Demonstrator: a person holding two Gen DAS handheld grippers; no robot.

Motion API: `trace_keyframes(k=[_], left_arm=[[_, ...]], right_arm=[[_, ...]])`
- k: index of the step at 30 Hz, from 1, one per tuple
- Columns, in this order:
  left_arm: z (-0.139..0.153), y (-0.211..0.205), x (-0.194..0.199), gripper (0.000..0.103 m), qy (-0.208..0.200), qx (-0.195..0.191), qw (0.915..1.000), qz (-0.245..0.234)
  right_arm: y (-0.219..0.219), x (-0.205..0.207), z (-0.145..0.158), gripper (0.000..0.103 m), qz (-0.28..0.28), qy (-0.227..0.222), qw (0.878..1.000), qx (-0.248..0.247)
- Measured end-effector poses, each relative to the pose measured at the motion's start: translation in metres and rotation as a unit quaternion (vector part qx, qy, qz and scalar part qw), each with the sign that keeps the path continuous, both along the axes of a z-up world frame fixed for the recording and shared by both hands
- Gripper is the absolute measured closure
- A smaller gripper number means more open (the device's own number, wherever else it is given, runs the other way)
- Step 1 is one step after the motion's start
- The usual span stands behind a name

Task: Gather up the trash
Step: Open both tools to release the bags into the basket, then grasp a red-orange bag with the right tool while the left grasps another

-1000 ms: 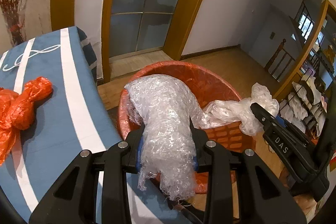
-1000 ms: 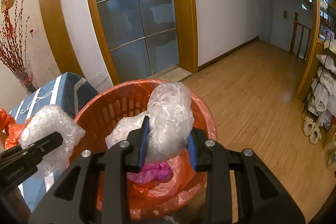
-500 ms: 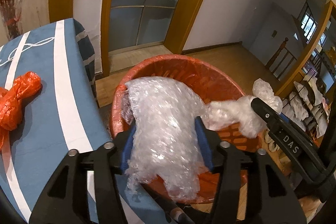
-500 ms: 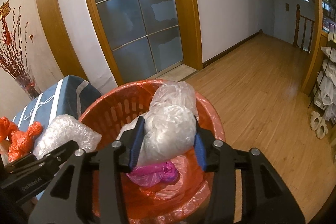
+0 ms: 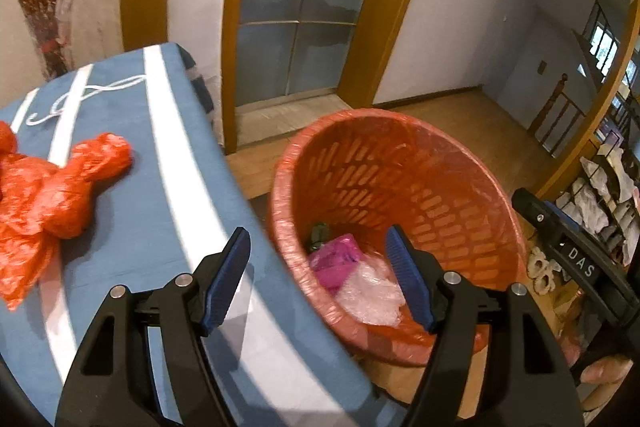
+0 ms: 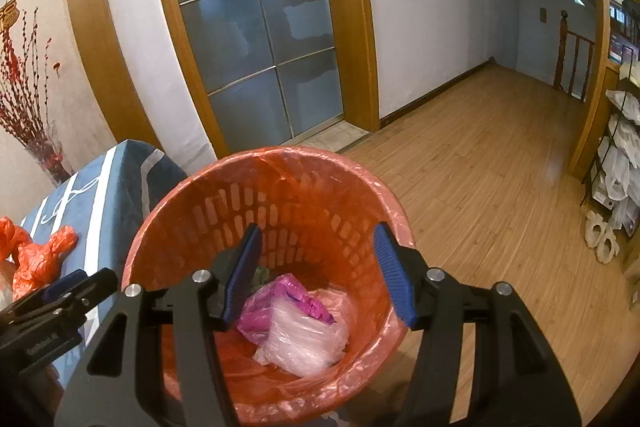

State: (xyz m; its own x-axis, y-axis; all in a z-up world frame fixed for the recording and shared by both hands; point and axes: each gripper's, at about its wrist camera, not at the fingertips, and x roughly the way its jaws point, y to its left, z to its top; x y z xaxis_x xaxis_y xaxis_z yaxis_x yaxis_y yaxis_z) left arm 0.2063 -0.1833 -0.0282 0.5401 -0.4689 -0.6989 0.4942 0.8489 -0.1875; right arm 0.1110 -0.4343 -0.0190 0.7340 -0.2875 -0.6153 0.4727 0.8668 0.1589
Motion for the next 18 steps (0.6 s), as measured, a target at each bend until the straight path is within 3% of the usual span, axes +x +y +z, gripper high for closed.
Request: trace_keyframes(k=[10, 18], left_arm=[[0.015, 0.053, -0.01, 0.03, -0.035, 0.007, 0.9981, 0.051], [0.033, 0.125, -0.013, 0.03, -0.056, 0.0, 0.9902, 0.128]], right_arm=[[0.042, 0.006, 0.014, 0.046, 0.045, -0.001, 0.999, -0.014], [0.11, 0.023, 0.029, 0.046, 0.117, -0.003, 0.993, -0.025]])
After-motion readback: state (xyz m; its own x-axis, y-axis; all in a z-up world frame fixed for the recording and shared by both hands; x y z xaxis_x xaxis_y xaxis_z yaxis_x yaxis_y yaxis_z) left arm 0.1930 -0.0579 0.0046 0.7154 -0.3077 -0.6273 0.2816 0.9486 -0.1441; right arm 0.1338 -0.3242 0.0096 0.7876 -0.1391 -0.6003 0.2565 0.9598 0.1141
